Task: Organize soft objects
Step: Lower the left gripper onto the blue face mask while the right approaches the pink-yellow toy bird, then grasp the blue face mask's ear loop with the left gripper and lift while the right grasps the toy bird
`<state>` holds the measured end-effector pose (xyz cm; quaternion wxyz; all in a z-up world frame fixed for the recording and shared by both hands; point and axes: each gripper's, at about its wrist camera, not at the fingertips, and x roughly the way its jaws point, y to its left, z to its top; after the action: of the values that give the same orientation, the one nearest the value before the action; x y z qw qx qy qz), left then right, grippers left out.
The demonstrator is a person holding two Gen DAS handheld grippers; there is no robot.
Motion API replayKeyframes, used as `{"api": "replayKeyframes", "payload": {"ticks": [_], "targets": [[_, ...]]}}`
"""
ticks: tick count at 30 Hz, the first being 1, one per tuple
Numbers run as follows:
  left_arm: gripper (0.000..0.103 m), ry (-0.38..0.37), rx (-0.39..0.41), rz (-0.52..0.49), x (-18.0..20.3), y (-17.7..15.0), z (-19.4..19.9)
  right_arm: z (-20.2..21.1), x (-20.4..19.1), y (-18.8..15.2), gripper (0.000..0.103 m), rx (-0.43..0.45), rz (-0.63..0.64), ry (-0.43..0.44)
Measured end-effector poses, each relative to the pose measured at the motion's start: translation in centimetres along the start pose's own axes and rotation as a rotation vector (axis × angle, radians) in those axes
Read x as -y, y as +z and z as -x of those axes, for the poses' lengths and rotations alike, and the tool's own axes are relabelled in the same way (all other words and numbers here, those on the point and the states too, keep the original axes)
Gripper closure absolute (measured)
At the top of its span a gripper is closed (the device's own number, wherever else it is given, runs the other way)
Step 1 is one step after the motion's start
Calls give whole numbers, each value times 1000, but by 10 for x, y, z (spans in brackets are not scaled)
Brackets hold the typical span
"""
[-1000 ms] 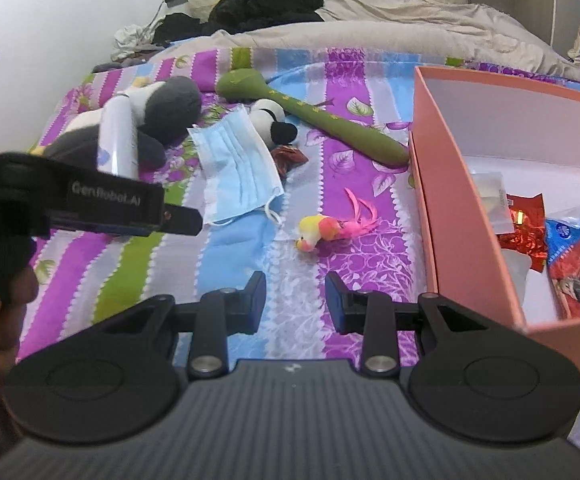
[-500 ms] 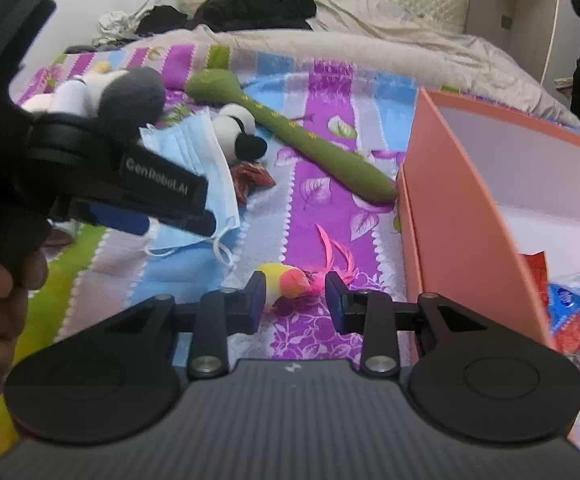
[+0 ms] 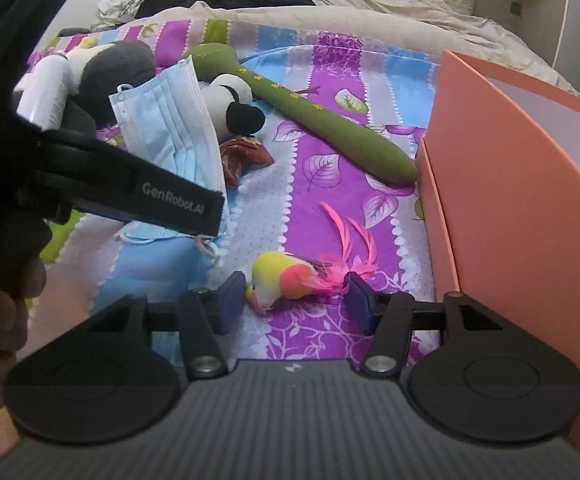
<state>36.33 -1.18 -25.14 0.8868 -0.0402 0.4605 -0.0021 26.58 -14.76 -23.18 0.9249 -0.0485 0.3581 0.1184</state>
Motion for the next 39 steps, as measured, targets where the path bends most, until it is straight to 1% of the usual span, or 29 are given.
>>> {"api": "replayKeyframes", "payload": {"ticks": [1,2,3,4,5,7,10,15,17,23,28,39], "targets": [[40,2,-1,-2,0,0,-1,0,1,0,49,2,-5,3],[42,6,1,-4,0,0,-1,0,2,0,51,3,-6,3],[47,14,5,-7,0,0,0,0,2,0,53,1,-9,2],[56,20,10,-9,0,-1,0,-1,1,2,56,-7,-13,0],[61,22,13,-9,-1,-1,1,-1,1,4,59,-10,-17,4],[85,27,20,-10,-3,-1,1,0,0,7,60,-6,-18,1],[93,19,20,0,-8,0,5,4,1,11,62,0,-25,3],[96,-3,28,22,-12,-2,18,17,3,11,62,11,-22,-5],[96,-13,30,20,-11,-6,26,23,4,10,62,10,-29,7],[96,-58,22,42,-15,-23,50,46,-2,6,62,21,-28,33],[96,-77,25,64,-18,-40,74,66,-7,-1,62,29,-25,51],[96,-115,33,54,-21,-71,116,94,-17,-15,62,-1,-39,82]]}}
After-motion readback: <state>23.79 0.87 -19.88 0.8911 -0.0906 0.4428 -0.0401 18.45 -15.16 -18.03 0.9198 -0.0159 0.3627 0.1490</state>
